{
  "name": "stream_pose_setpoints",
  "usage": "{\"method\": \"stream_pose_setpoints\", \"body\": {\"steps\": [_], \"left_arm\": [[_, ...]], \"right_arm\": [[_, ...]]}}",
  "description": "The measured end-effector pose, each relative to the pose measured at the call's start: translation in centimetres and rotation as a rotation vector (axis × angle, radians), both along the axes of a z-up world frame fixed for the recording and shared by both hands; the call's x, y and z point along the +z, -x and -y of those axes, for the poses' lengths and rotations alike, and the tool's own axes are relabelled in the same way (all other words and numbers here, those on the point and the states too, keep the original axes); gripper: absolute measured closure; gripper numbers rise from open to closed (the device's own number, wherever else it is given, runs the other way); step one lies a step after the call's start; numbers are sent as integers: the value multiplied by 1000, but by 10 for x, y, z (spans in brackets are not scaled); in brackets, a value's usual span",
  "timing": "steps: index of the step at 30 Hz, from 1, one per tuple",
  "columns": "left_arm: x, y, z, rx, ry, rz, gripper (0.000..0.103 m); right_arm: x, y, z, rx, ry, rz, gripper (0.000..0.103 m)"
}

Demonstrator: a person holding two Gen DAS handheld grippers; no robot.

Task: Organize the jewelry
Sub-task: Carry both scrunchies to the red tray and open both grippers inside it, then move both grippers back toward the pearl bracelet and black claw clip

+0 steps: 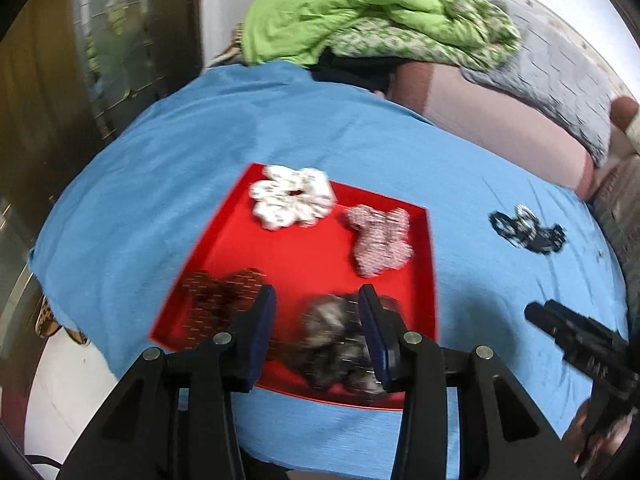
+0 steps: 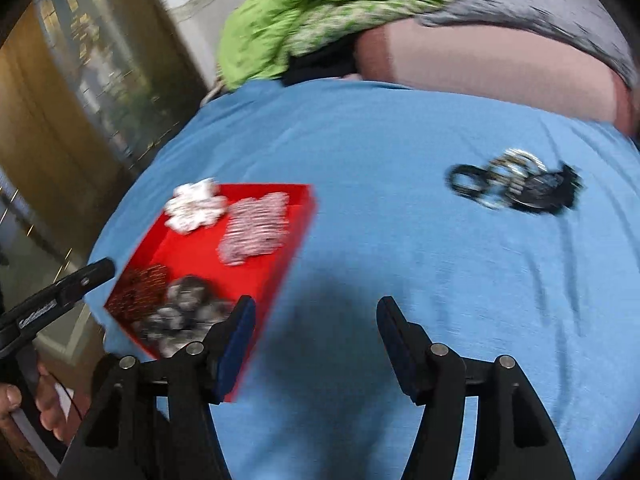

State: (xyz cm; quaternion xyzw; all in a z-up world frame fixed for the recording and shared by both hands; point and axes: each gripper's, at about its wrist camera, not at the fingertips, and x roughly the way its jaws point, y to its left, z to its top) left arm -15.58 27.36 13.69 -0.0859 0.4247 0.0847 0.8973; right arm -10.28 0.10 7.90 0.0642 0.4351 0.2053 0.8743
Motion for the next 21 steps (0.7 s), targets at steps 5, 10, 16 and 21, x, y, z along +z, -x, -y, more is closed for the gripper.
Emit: {"method": "stream_pose_setpoints", "body": {"steps": [5,10,16,21], "left_arm": [[1,-10,35,-85,-2,-15,62],[0,-26,78,-191,10,-35,62],[1,-55,129,-293,1,-37,62],[3,-87,171,-382,8,-29,62]], "right_arm": [[-10,-11,62,-122,-15,-27,36],[-17,-19,116,-223,-30,-40,36],[-29,-26,161,-301,-49,-57,35],[-42,-32,188,-340,-60,-70,35]]}}
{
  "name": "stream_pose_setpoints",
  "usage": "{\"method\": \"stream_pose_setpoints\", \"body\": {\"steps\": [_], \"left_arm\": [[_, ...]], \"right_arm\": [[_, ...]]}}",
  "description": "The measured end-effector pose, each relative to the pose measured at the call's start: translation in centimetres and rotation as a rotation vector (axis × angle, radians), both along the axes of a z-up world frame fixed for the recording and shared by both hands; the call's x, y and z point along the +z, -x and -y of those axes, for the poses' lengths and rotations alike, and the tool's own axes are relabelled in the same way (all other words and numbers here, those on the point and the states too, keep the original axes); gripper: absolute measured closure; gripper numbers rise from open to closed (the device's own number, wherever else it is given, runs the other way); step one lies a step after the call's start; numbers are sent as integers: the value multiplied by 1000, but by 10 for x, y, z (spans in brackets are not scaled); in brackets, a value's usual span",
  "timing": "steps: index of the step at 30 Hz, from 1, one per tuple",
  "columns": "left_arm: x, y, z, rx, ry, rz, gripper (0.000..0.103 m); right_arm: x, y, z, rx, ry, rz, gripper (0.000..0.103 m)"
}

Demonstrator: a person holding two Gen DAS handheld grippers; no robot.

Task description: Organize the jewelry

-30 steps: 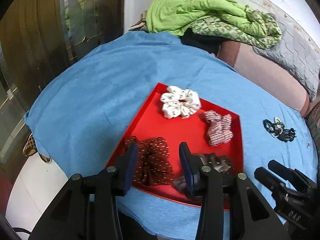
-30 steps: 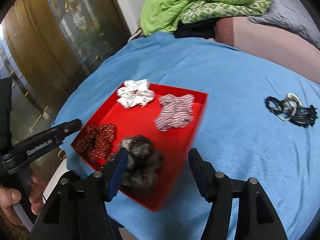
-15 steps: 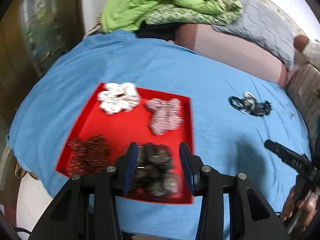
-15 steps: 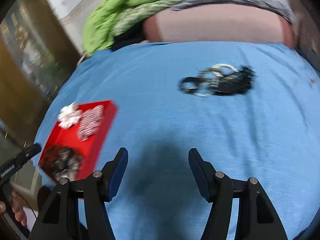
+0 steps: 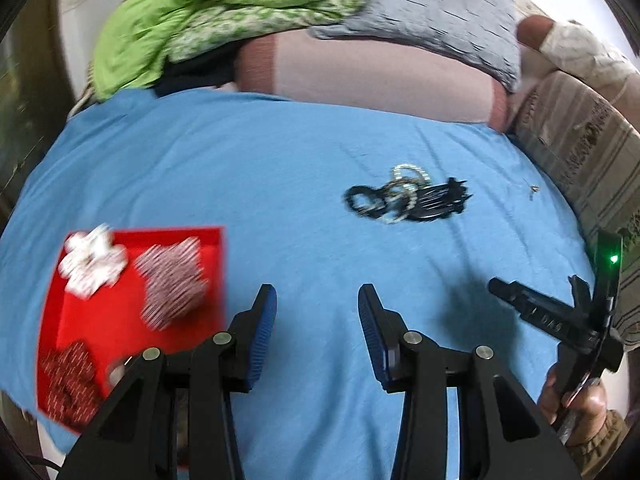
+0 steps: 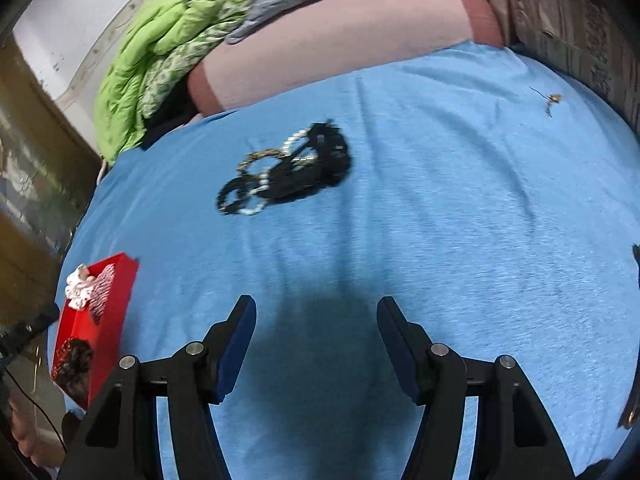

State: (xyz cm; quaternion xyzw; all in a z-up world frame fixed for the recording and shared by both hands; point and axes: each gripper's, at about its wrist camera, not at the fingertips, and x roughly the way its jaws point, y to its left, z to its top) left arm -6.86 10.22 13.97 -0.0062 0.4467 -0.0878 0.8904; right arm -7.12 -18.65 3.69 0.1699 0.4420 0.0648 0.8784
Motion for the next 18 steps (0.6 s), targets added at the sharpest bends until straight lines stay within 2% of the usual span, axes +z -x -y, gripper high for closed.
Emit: {"method": "stream_pose_setpoints", "body": {"steps": [6,10,15,18], "left_arm": [[-9,-44,52,-108,-26,22,62],[-26,-85,88,-182,-70,20,62],[-52,-136,115,-225,-100,-20,62],[-63,-152,125,-276,-115,-35,62]], "right_arm": [[-10,-16,22,-31,-12,-1,35],[-14,-30,33,-41,-21,2,35],[-21,-45,43,-46,-46,16,35],[-31,-47,49,-52,-70,17,35]]}}
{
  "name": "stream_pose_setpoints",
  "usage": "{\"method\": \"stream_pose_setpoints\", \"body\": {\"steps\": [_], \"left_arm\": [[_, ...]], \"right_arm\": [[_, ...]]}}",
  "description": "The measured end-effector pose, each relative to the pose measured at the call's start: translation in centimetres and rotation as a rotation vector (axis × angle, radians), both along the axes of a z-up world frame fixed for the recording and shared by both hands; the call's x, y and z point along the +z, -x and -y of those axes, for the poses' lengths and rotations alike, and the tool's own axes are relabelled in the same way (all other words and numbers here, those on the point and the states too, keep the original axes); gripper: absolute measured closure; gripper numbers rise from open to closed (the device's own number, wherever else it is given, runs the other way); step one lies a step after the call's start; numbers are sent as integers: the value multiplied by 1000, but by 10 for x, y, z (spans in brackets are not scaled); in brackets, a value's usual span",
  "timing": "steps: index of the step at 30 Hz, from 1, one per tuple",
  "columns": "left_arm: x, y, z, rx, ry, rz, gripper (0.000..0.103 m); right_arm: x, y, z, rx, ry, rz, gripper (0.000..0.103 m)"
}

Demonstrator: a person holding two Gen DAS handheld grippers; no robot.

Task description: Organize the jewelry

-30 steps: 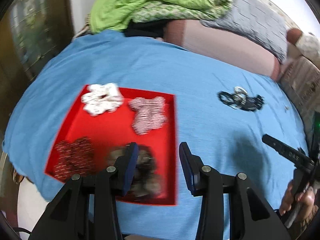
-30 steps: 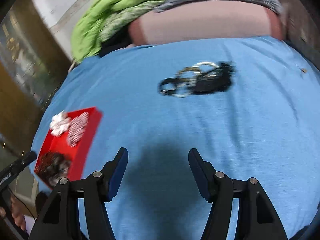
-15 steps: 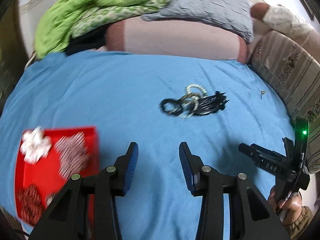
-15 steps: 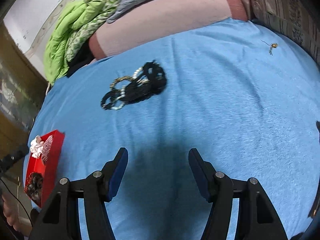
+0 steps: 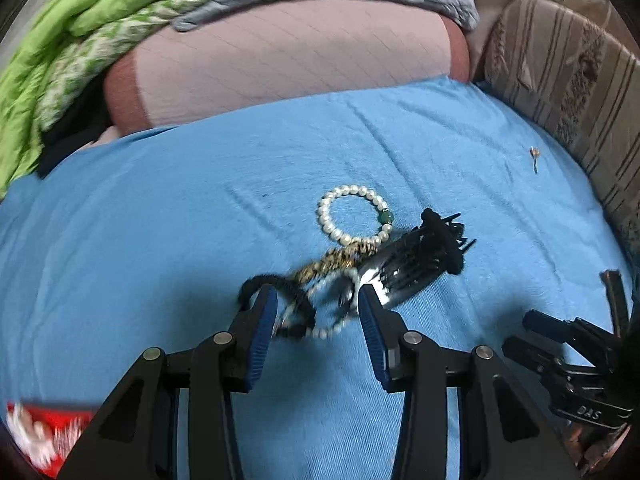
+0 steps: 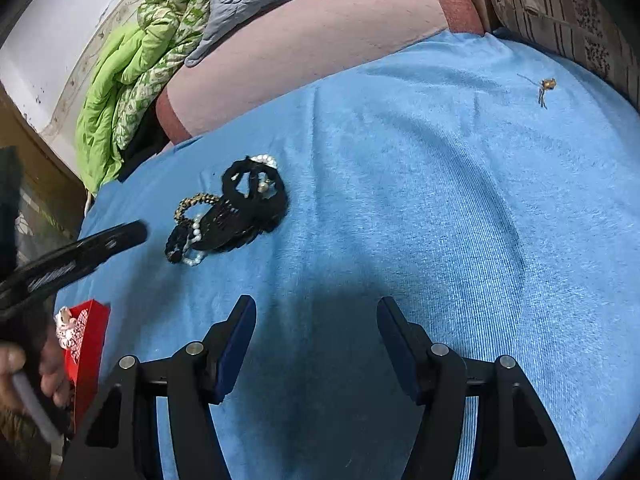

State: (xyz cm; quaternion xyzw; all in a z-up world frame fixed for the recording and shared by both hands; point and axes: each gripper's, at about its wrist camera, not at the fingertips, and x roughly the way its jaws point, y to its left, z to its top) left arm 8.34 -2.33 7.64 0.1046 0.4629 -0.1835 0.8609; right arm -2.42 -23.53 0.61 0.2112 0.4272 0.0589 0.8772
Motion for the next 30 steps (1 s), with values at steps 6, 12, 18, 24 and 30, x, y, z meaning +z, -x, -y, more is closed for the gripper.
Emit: {"method": "stream_pose_setpoints", "body": {"steps": [6,12,18,24,30], "left_arm": [[-19,-11,25,-138,-54,-28,66],[-22,-9,32,-146,1,-85,98],[-4,25,20,-132,143,-134,98],[7,83,-2,-126,232,-163,98],[-13,115,-17,-108,161,-197,98]], "right_arm": [[-2,-4,-4,18,17,24,31],[-2,-4,-9,29,44,35,29],[-2,-4,-10,29,54,38,29],[-3,-4,-11,32,65,39,29],[-3,-2,-12,29,67,45,29]]}}
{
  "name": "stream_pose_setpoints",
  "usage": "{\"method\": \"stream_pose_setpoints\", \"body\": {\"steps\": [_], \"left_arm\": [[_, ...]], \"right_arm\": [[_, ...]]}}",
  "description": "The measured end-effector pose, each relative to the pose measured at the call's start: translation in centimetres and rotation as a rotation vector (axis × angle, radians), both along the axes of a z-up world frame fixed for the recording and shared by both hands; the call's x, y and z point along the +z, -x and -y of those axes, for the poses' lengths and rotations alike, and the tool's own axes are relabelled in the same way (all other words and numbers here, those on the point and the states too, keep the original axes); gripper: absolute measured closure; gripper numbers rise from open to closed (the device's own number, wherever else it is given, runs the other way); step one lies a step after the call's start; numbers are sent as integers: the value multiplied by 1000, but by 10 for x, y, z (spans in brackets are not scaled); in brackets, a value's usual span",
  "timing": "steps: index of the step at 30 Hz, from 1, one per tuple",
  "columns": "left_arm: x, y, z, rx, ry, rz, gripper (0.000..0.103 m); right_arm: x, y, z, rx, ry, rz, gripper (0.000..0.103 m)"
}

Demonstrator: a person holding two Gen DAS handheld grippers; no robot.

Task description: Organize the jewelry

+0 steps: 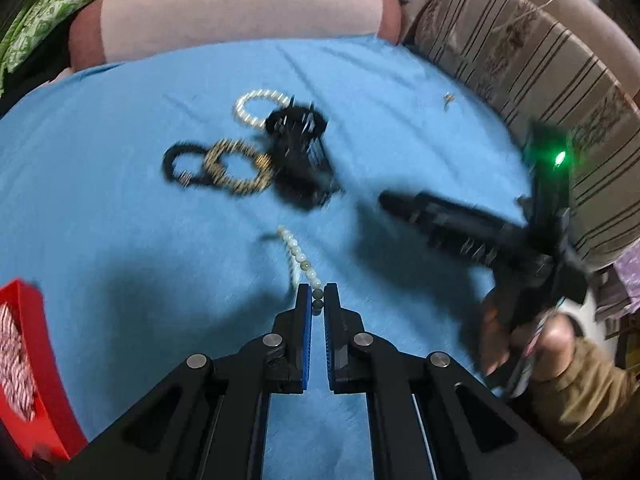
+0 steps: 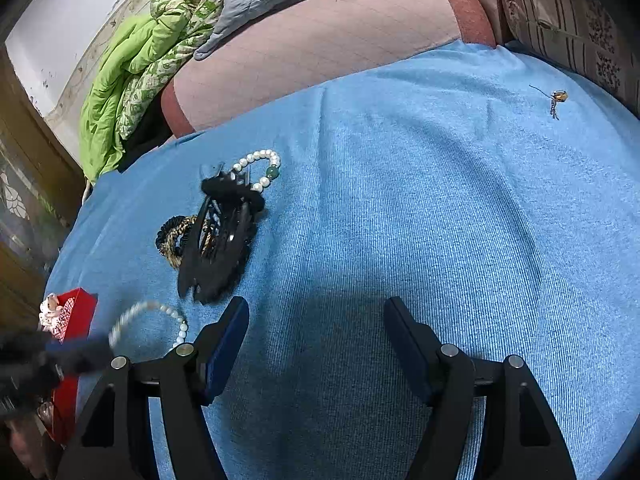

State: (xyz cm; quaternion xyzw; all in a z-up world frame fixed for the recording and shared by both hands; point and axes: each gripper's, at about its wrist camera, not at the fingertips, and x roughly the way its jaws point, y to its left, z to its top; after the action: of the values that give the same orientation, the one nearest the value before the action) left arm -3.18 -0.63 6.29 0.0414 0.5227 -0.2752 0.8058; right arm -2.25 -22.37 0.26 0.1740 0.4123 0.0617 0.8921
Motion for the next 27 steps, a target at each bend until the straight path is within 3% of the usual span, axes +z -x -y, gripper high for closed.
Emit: {"method": "stream_pose_setpoints", "body": {"steps": [5,8,18,23,24,27], "left_arm": [[6,-20,-20,103,70,5,97],[7,-40,-26,167,100,9,82],[-27,-98,-17,261,120,-76,82],[-38,-109,-14,270,133,-98,82],[-38,-111,-14,275,141,-102,82],[-40,-112,-16,285,162,-110,82]], "right_arm": [[1,4,5,-14,-38,7,28],[0,5,8,-18,-57,5,28],[8,7,-25,127,-91,19,28],[7,3,-61,212,-54,11,36],[4,1,-69,227,-42,-2,41],[2,1,-90,237,52,-1,45]]}}
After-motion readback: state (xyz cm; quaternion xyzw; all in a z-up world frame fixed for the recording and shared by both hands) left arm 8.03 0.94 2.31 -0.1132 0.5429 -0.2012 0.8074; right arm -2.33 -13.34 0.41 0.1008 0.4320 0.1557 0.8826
